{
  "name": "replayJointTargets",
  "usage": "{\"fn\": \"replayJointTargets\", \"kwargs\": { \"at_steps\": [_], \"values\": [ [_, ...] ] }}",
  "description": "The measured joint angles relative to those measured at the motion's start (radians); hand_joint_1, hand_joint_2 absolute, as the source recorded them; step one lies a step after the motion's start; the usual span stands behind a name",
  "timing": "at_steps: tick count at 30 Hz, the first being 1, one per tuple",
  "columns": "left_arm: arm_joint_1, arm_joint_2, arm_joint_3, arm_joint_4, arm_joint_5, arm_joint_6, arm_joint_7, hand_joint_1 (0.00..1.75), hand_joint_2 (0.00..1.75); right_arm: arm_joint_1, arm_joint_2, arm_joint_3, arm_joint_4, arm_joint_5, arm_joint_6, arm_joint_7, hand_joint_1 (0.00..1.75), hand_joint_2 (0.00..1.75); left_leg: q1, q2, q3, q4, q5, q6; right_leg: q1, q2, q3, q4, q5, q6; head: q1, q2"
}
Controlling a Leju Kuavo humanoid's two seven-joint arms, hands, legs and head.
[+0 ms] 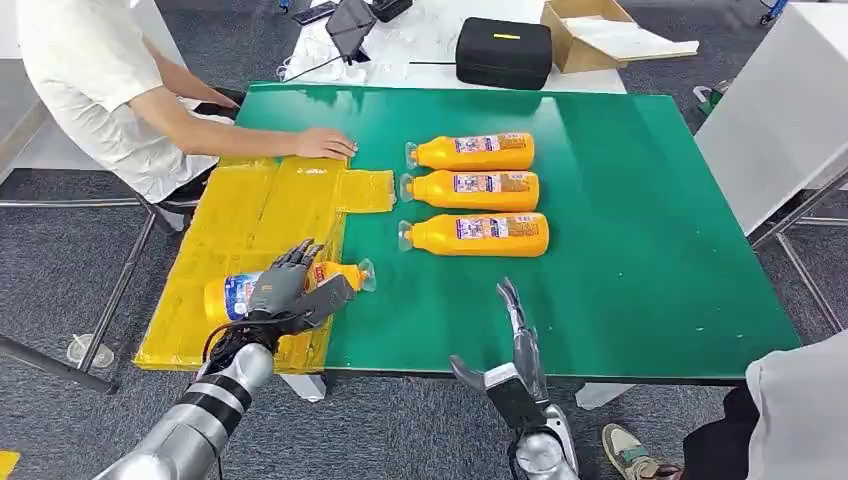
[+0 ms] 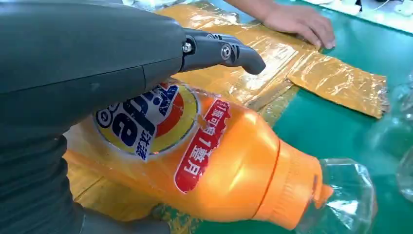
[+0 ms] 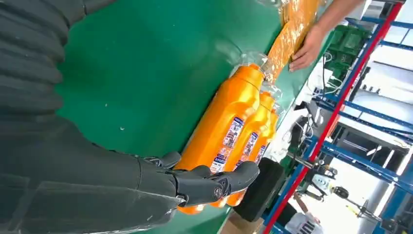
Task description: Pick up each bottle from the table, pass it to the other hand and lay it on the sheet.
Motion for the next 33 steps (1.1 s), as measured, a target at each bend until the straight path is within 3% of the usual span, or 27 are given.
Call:
{"fn": "replayJointTargets", "kwargs": {
  "at_steps": [5,15,20,25,33],
  "values": [
    [0.071,-0.019,-0.004,-0.138,0.189,0.002,-0.119,0.0,1.75,0.005,0.0,0.005,0.0,0.002,-0.002,0.0,0.0,1.75,0.0,0.0,0.0,0.0,0.0,0.0,0.0,0.0,0.0,0.0,0.0,0.0,0.0,0.0],
    [0.135,-0.068,-0.082,-0.305,0.282,0.151,-0.173,0.0,1.75,0.005,0.0,0.022,0.0,0.005,-0.016,0.0,0.0,1.75,0.0,0.0,-0.001,0.0,0.0,0.0,0.0,0.0,0.0,0.0,0.0,0.0,0.0,0.0],
    [0.179,-0.083,-0.105,-0.393,0.354,0.157,-0.183,0.0,1.75,0.002,-0.011,0.023,0.01,0.128,-0.091,0.016,0.0,1.75,0.0,0.0,-0.001,0.0,0.0,0.0,0.0,0.0,-0.001,0.0,0.0,0.0,0.0,0.0],
    [0.251,-0.128,-0.137,-0.485,0.535,0.162,-0.212,0.0,1.75,-0.044,-0.083,0.016,0.046,0.383,-0.208,0.142,0.0,1.75,-0.003,0.0,-0.001,0.0,-0.001,0.002,-0.002,0.0,-0.001,-0.001,0.0,0.0,0.0,0.0],
    [0.283,-0.148,-0.253,-0.562,0.688,0.264,-0.246,0.0,1.75,-0.192,-0.198,-0.059,0.199,0.431,-0.192,0.147,0.0,1.75,-0.005,0.0,-0.001,0.0,0.0,0.004,-0.004,0.0,-0.001,-0.001,0.002,0.004,0.0,0.0]
  ]
}}
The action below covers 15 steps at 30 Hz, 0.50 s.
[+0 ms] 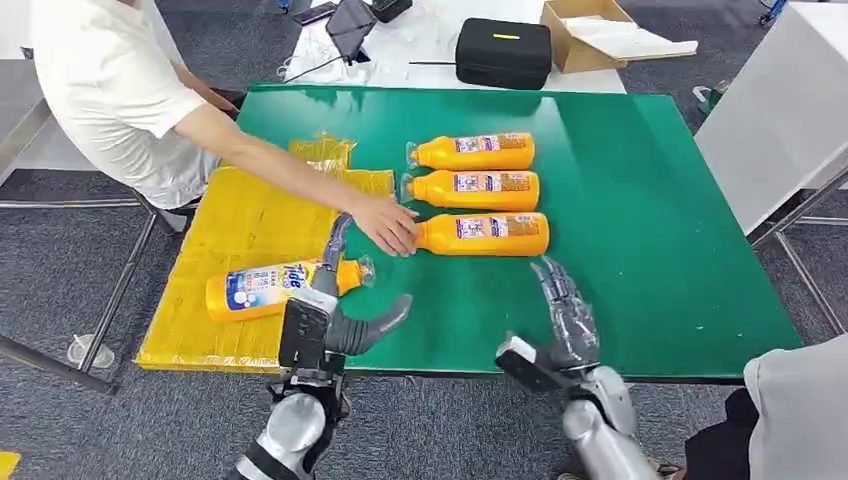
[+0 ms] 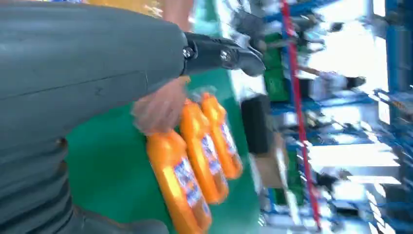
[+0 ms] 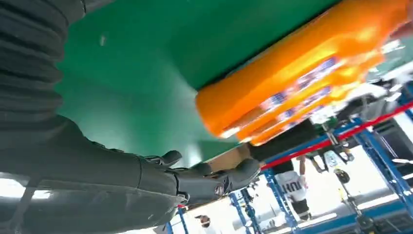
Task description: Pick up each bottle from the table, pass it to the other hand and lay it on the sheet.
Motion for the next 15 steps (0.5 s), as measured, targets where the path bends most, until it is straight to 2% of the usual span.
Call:
{"fn": "replayJointTargets", "kwargs": {
  "at_steps": [10,15],
  "values": [
    [0.003,0.01,-0.061,-0.032,0.009,0.025,-0.007,0.0,1.75,-0.068,-0.028,-0.01,0.081,0.065,-0.012,-0.004,0.0,1.75,0.001,0.0,0.0,0.0,0.0,0.0,0.001,0.0,0.0,0.0,0.0,0.0,0.0,0.0],
    [0.001,0.011,-0.068,-0.041,-0.004,0.044,0.0,0.0,1.75,-0.088,-0.028,0.039,0.111,0.211,-0.046,0.104,0.0,1.75,0.001,0.0,-0.001,0.0,0.0,0.0,0.0,0.0,0.0,0.0,0.0,0.0,0.0,0.0]
  ]
}}
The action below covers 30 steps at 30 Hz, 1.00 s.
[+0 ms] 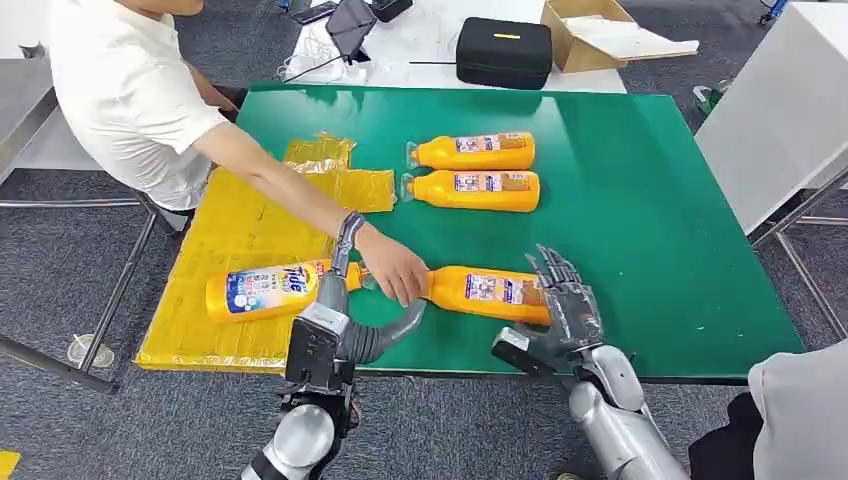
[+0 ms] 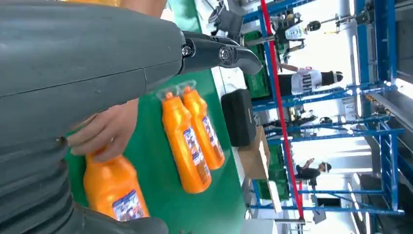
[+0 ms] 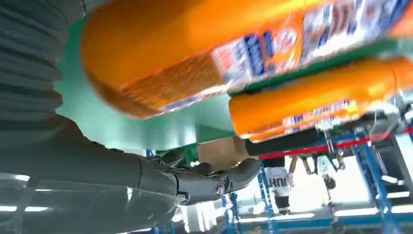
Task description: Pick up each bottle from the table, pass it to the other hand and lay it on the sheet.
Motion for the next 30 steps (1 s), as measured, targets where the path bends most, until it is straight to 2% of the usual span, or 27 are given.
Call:
{"fn": "replayJointTargets", "kwargs": {
  "at_steps": [14,20,29,30],
  "values": [
    [-0.037,-0.01,-0.018,0.024,-0.008,-0.022,0.014,0.0,1.75,-0.154,0.003,0.097,0.181,0.074,0.166,0.144,0.0,1.75,0.0,0.001,0.001,0.0,0.0,0.0,0.0,0.001,0.0,0.0,0.0,0.0,0.0,0.0],
    [-0.061,-0.021,-0.032,0.042,-0.008,-0.025,0.013,0.0,1.75,-0.242,0.024,0.11,0.269,0.052,0.288,0.185,0.0,1.75,0.0,0.001,0.004,0.0,0.0,0.0,0.0,0.001,0.002,0.0,0.001,0.0,0.0,0.0],
    [-0.077,-0.027,-0.048,0.054,-0.005,-0.031,0.008,0.0,1.75,-0.305,0.04,0.117,0.351,0.035,0.364,0.221,0.0,1.75,0.0,0.003,0.009,0.0,0.0,0.0,0.0,0.002,0.006,0.0,0.002,0.0,0.0,0.0],
    [-0.077,-0.027,-0.048,0.054,-0.003,-0.031,0.008,0.0,1.75,-0.307,0.04,0.117,0.355,0.034,0.364,0.221,1.27,1.75,0.0,0.003,0.01,0.0,0.0,0.0,0.0,0.002,0.007,0.0,0.002,-0.001,0.0,0.0]
  ]
}}
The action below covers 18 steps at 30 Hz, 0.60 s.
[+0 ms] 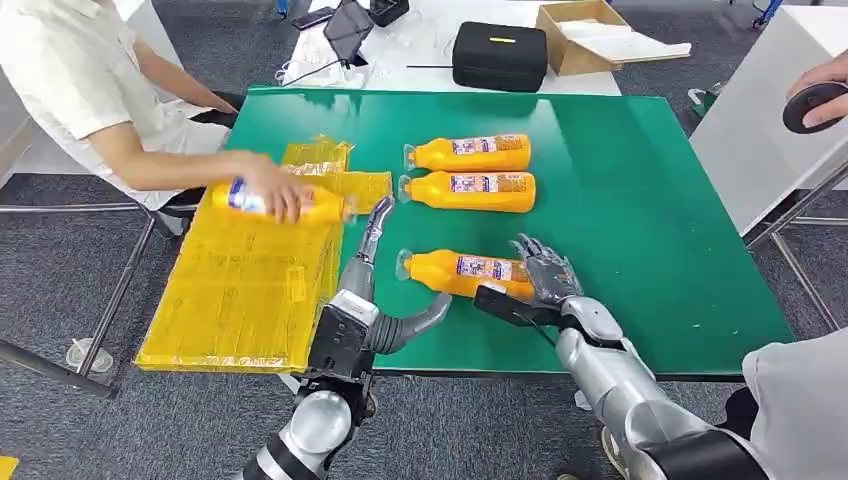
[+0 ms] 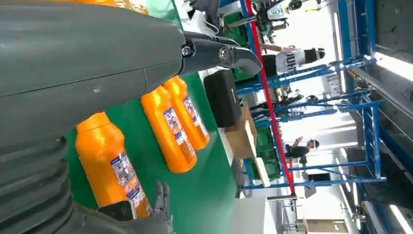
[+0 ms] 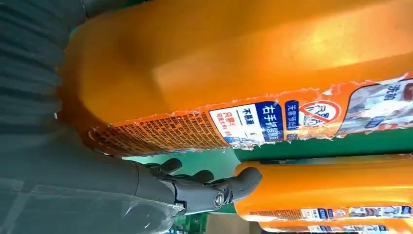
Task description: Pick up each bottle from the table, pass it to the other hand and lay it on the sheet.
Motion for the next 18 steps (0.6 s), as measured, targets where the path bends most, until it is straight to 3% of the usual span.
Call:
{"fn": "replayJointTargets", "kwargs": {
  "at_steps": [1,18],
  "values": [
    [0.0,0.0,0.0,0.0,0.0,0.0,0.0,0.0,1.75,-0.002,0.0,0.0,0.002,-0.001,0.001,0.001,1.75,1.75,0.0,0.0,0.0,0.0,0.0,0.0,0.0,0.0,0.0,0.0,0.0,0.0,0.0,0.0],
    [0.0,-0.002,-0.005,0.001,0.03,-0.018,-0.011,0.0,1.75,-0.046,-0.019,-0.001,0.034,-0.09,0.309,0.057,1.75,1.75,0.0,0.004,0.017,0.0,-0.003,0.0,0.0,0.003,0.011,-0.002,-0.002,0.0,0.0,0.0]
  ]
}}
